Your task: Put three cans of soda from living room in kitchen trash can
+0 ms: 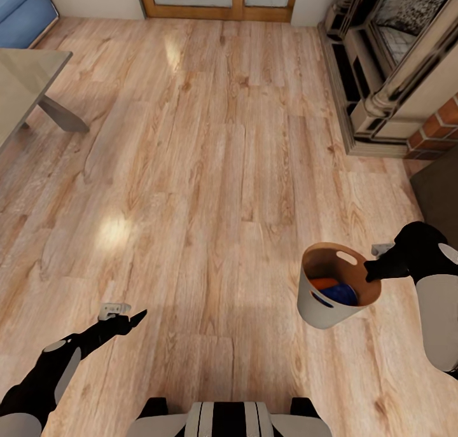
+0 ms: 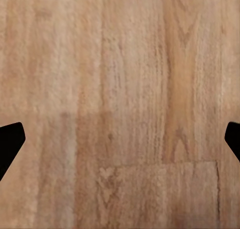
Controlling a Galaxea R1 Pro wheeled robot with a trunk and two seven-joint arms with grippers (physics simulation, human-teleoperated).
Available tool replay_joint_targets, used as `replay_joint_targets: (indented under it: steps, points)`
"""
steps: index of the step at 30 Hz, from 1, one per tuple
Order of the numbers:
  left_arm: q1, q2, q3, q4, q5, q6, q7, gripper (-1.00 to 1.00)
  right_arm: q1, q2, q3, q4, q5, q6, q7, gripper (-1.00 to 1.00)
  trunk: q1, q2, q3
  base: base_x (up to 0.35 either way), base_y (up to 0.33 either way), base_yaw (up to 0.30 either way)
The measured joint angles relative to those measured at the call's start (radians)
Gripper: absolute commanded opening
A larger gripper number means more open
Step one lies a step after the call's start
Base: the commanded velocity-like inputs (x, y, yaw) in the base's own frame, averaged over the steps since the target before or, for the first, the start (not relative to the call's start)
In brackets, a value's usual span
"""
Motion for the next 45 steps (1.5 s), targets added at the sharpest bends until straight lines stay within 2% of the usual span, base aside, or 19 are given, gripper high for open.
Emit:
replay_joint_targets:
  steps: [8, 31, 41, 45]
  points:
    - [0.0, -0.002, 0.0, 0.0, 0.0, -0.001, -0.001, 1.0, 0.0, -0.003, -0.005, -0.002, -0.005, 0.001, 0.001, -1.0, 0.0, 0.0, 0.0, 0.0, 0.0, 0.0]
    - [0.0, -0.008, 0.0, 0.011, -0.002, -0.002, 0.0, 1.0, 0.0, -0.003, -0.005, -0.005, -0.005, 0.001, 0.002, -1.0, 0.088, -0.161, -0.072, 0.0, 0.0, 0.0]
    - [0.0, -0.009, 0.0, 0.029, -0.001, -0.038, -0.002, 1.0, 0.0, -0.003, -0.002, -0.003, -0.005, 0.002, 0.002, -1.0, 0.088, -0.161, -0.072, 0.0, 0.0, 0.0]
    - [0.0, -0.009, 0.0, 0.029, -0.002, -0.04, -0.002, 1.0, 0.0, -0.002, -0.003, -0.002, -0.003, 0.001, 0.002, -1.0, 0.103, -0.189, -0.085, 0.0, 0.0, 0.0]
